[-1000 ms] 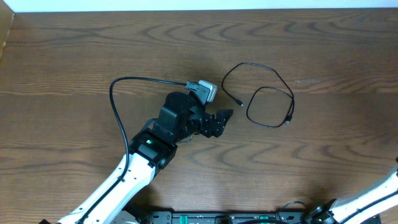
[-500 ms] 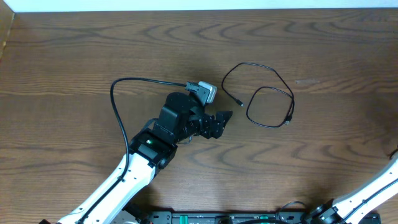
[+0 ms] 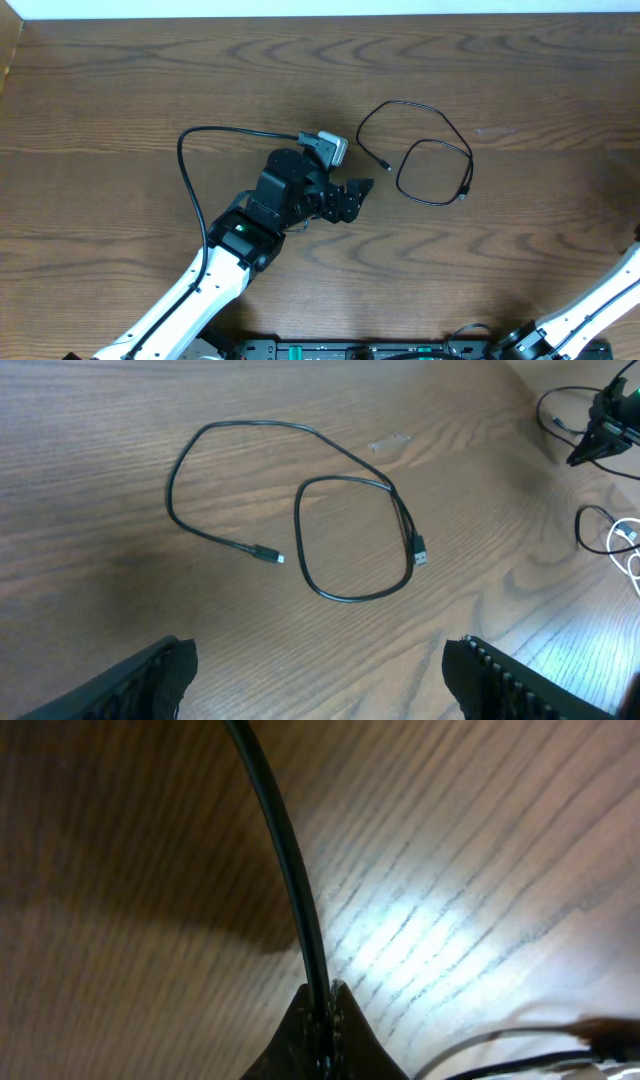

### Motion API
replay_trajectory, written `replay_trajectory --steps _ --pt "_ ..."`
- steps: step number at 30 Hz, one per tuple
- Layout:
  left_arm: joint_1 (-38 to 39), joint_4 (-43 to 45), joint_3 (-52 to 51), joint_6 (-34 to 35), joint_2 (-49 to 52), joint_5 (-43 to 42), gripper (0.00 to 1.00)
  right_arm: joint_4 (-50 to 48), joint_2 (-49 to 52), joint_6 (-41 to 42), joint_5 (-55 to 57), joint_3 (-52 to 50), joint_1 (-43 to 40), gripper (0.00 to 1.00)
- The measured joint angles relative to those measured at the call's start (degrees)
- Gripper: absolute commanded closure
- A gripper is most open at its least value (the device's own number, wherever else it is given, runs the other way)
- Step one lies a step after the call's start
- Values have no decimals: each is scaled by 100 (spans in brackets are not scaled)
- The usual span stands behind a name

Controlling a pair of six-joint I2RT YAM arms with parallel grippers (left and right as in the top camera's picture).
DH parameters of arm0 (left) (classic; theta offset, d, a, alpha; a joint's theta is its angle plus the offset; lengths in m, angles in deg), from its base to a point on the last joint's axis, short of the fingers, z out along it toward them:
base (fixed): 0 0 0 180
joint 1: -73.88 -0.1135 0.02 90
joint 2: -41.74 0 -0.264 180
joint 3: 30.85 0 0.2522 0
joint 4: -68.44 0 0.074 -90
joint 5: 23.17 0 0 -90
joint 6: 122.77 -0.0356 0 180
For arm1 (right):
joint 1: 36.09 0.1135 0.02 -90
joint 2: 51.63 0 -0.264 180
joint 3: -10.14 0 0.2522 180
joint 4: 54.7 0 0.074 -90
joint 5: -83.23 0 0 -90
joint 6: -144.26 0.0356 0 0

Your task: Untangle cables

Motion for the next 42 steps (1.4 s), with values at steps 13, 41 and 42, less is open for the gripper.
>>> replay_trajectory --steps 13,41,42 --pt "0 -20 0 116 0 -2 16 -203 -98 72 -201 -7 2 66" --pt "2 -57 0 358 0 -168 12 522 -2557 341 -463 17 581 1" --pt "2 -61 0 358 0 -179 12 586 -2557 380 -415 -7 621 1"
